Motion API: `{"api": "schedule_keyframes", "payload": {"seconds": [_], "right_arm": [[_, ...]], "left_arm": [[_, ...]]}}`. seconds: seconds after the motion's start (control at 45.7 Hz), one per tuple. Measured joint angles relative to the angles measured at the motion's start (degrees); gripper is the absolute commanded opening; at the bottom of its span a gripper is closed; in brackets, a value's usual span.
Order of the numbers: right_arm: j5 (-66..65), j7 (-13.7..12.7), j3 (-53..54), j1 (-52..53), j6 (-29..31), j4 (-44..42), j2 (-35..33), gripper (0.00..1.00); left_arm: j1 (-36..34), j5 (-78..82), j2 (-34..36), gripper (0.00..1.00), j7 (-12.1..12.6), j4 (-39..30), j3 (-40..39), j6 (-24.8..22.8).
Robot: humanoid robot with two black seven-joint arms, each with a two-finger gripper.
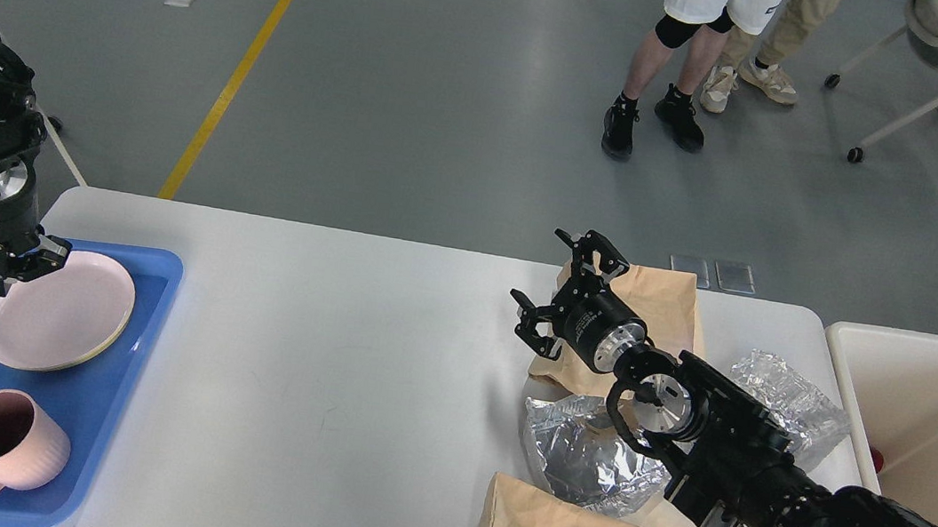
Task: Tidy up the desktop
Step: 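Lift the green plate with the left gripper and carry it over the tray, then lower the green plate onto the blue tray and open the left gripper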
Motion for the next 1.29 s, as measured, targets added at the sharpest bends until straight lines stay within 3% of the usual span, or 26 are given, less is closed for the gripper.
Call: {"api": "schedule_keyframes", "payload": {"seconds": [0.35,0.503,0.569,0.919,1.291], "right_arm": [[0.0,0.0,0.03,0.0,0.0,0.0,0.01,1.0],[0.02,0.0,0.03,0.0,0.0,0.0,0.02,1.0],[0.02,0.0,0.02,0.0,0.0,0.0,0.01,1.0],[0.02,0.0,0.0,0.0,0.0,0.0,0.01,1.0],[0.0,0.0,0.0,-0.02,0.0,0.0,0.01,1.0]], "left_arm": [[-0.33,0.01,-1.34,0.0,0.11,2.14,0.16,6.29],[1.16,0.78,-3.55,0.0,0.27,2.81,0.19,13.8],[2.72,1.84,-4.09,0.0,0.34,3.83,0.28,17.2],[13.78,3.0,-7.34,0.0,0.38,13.79,0.27,25.7],[21.95,3.0,-8.11,0.0,1.39,16.77,0.19,33.93]]}}
